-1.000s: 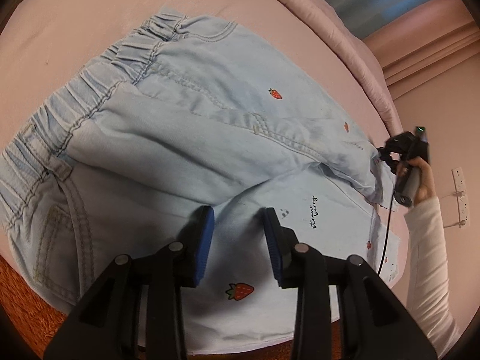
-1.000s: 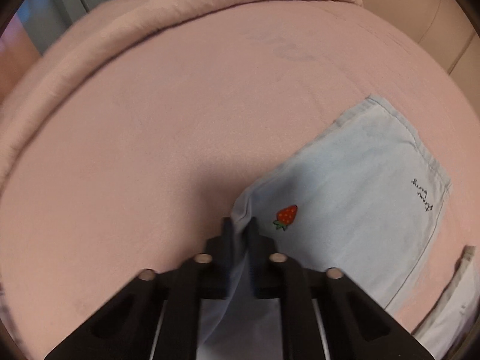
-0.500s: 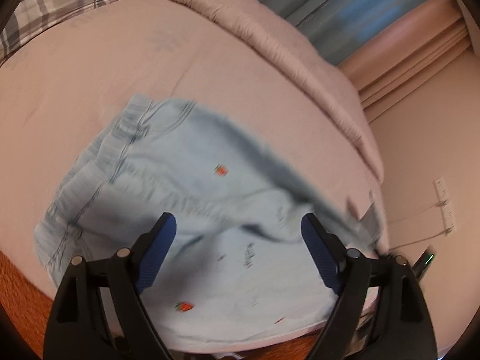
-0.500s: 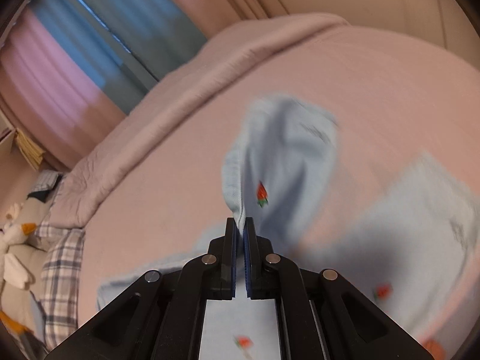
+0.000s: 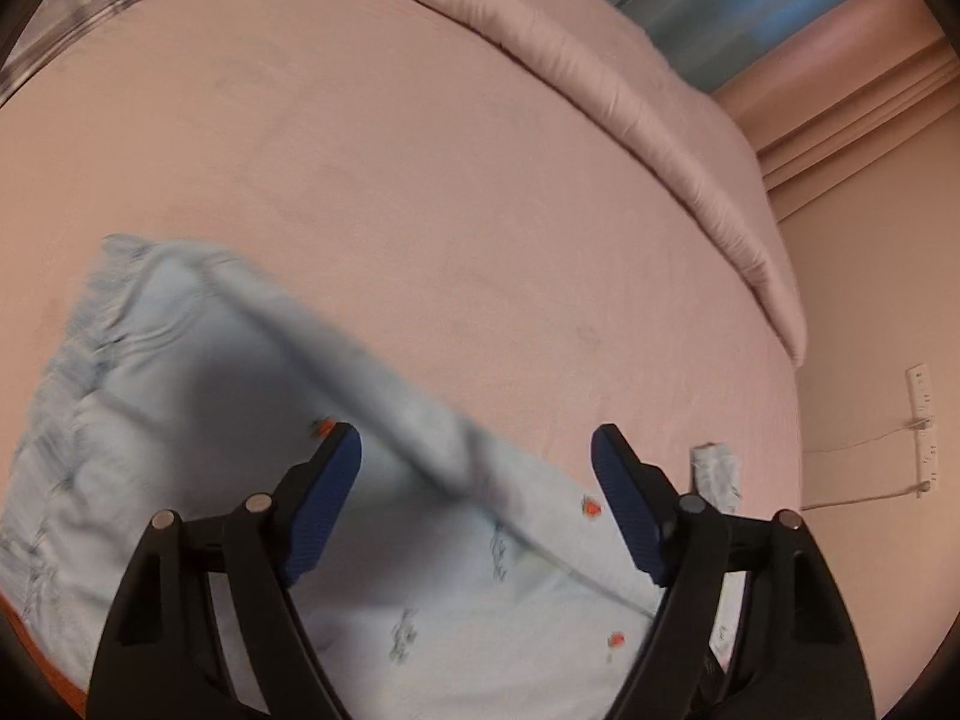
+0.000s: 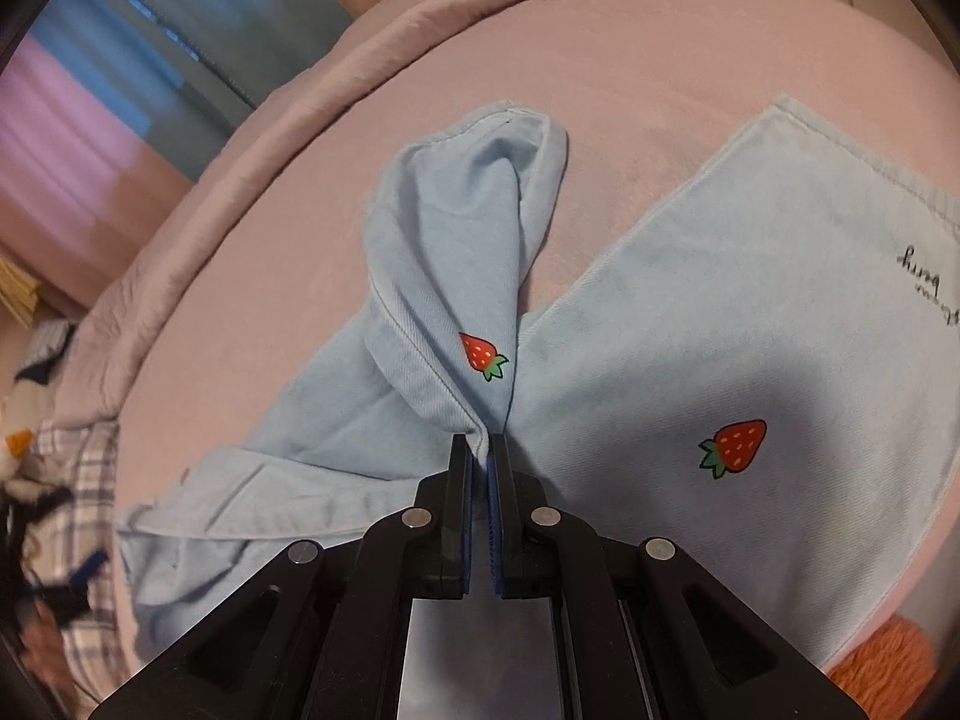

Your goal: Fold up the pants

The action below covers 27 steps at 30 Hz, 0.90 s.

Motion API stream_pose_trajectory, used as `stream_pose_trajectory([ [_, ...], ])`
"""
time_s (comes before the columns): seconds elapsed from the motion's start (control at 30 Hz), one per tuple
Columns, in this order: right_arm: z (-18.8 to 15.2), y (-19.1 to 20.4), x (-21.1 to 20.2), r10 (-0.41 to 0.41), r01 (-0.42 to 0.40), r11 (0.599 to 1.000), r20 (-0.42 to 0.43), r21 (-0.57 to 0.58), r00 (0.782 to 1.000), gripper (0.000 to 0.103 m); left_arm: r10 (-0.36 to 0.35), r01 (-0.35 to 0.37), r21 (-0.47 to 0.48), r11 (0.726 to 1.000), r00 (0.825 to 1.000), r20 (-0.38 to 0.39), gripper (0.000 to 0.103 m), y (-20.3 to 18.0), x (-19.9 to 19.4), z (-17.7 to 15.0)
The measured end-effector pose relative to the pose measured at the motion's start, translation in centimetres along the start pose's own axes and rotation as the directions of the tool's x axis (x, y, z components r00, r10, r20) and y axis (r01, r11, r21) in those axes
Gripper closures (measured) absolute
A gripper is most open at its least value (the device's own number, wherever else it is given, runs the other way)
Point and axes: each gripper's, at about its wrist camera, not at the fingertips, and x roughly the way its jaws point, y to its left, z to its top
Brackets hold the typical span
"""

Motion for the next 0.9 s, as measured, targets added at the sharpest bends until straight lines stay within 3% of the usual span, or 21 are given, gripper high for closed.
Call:
stream_pose_trajectory([
  [0.13, -0.3, -0.1, 0.1, -0.011, 0.011, 1.000, 0.008, -0.018, 1.000, 0.099, 0.129, -0.128, 0.022, 0.992, 0.988, -0.079, 0.052, -0.1, 4.5, 0.2],
  [0.17, -0.7, -0.3, 0.4, -0.008, 0.008, 1.000, 0.009, -0.014, 1.000, 0.099, 0.143, -0.142, 0.022, 0.990, 0.985, -0.099, 0.071, 0.2, 5.3, 0.1],
  [0.23, -1.0, -0.5, 0.8, 0.004, -0.004, 1.000, 0.009, -0.002, 1.000, 0.099, 0.133, -0.134, -0.002, 0.991, 0.986, -0.096, 0.094, 1.0, 5.8, -0.3],
  [0.37, -0.9, -0.7, 0.9, 0.011, -0.011, 1.000, 0.004, -0.006, 1.000, 0.099, 0.103, -0.103, 0.011, 0.995, 0.995, -0.017, 0.097, 1.4, 3.8, -1.8],
  [0.57, -0.3, -0.5, -0.7, 0.034, -0.034, 0.999, 0.003, -0.001, 0.999, 0.099, 0.029, -0.036, 0.070, 0.997, 0.995, 0.099, 0.097, 0.8, -2.2, -4.3],
  [0.73, 0.1, 0.6, -4.3, 0.023, -0.017, 0.997, 0.081, -0.077, 0.996, 0.099, 0.013, -0.042, 0.163, 0.986, 0.984, 0.177, 0.097, 0.8, -6.5, -8.3],
  [0.9, -0.8, 0.9, -6.0, -0.018, 0.032, 0.992, 0.109, -0.124, 0.994, 0.099, -0.003, -0.021, 0.156, 0.987, 0.988, 0.152, 0.097, 2.8, -7.3, -11.9],
])
